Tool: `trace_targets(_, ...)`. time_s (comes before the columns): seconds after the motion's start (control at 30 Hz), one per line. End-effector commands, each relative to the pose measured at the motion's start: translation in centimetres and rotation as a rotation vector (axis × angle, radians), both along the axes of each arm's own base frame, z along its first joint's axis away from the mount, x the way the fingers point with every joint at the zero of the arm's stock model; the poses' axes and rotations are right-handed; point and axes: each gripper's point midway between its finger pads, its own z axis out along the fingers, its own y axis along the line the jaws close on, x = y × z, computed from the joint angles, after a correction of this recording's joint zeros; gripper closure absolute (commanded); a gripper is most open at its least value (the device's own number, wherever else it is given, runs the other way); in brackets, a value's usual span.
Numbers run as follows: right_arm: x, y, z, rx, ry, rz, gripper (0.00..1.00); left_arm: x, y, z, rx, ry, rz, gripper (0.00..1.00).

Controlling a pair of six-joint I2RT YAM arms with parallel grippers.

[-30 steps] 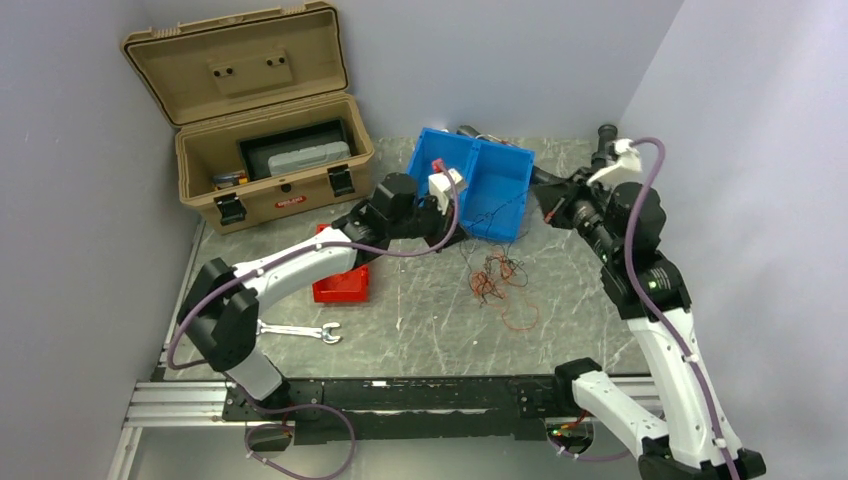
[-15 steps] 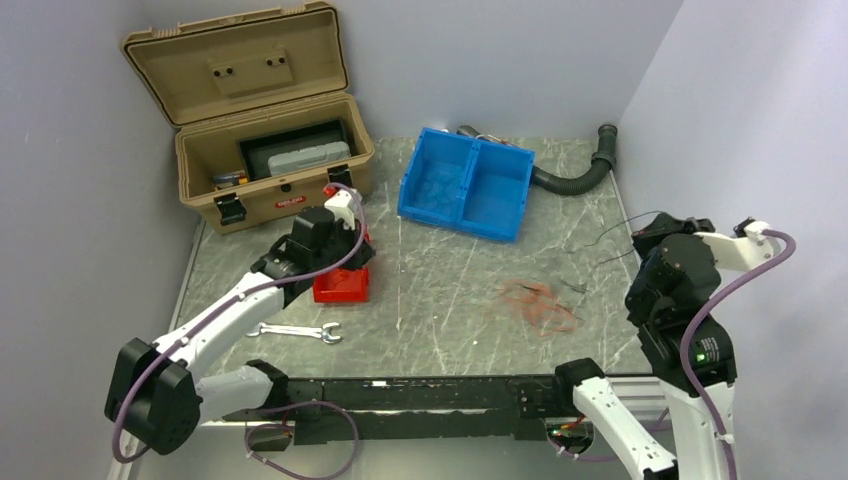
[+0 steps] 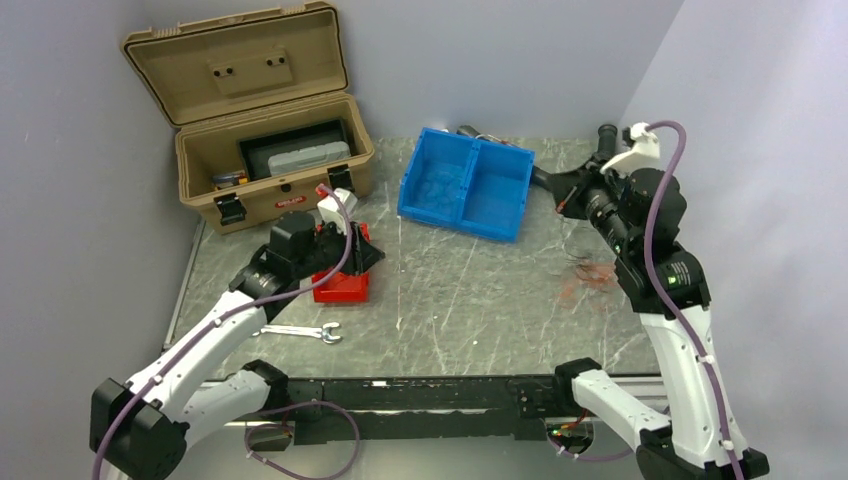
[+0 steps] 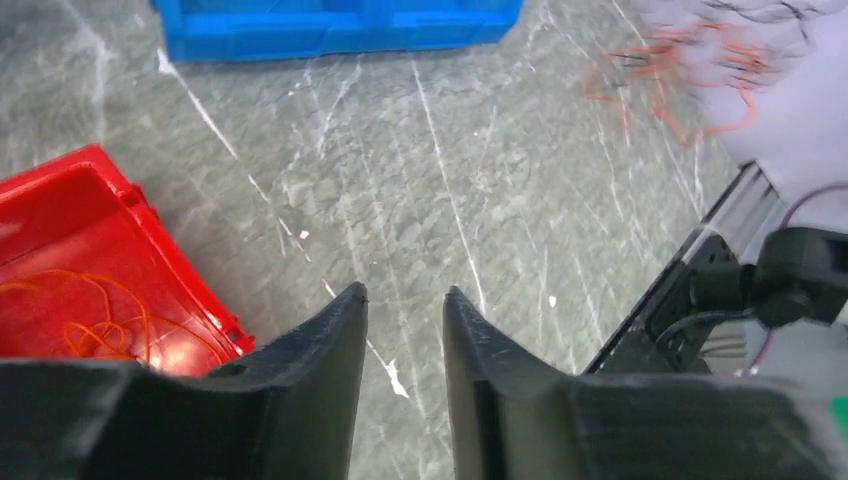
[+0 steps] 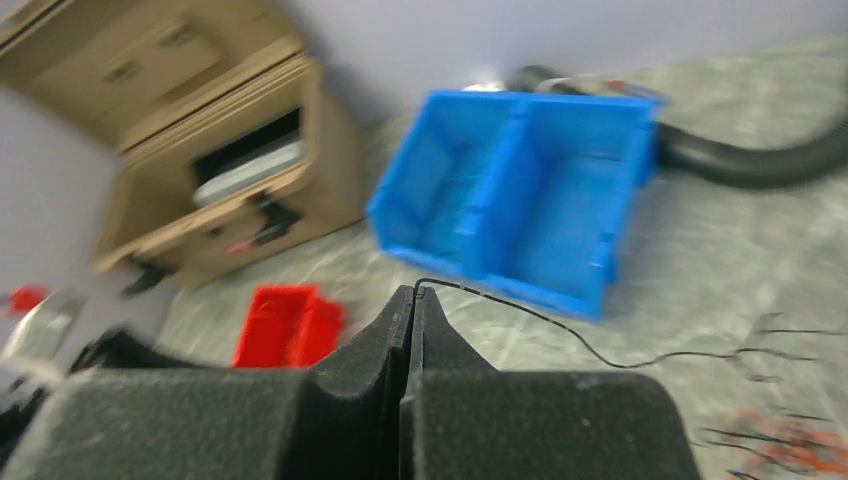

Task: Untangle the cables

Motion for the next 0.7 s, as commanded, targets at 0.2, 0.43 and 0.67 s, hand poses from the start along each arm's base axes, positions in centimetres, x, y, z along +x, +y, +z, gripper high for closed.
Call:
trace_targets(0.2,-3.6,9.5,5.4,0.058,-0.151,0.619,1.0,-2.9,-0.7,6.4,-0.11,-0.267,-0.152,0.09)
trace_targets(0.43,-2.5,10.0,2.4,0.086,-0.077,0.618,1.0,-2.6,-0.5,7.8,-0.088,-0.3,-0.142,0.06)
trace_targets(0.67,-1.9,10.5,-3.1,0.087,0.071,0.645,1.0,-2.7,-1.7,7.9,-0.112,-0.306,-0.207,0.06)
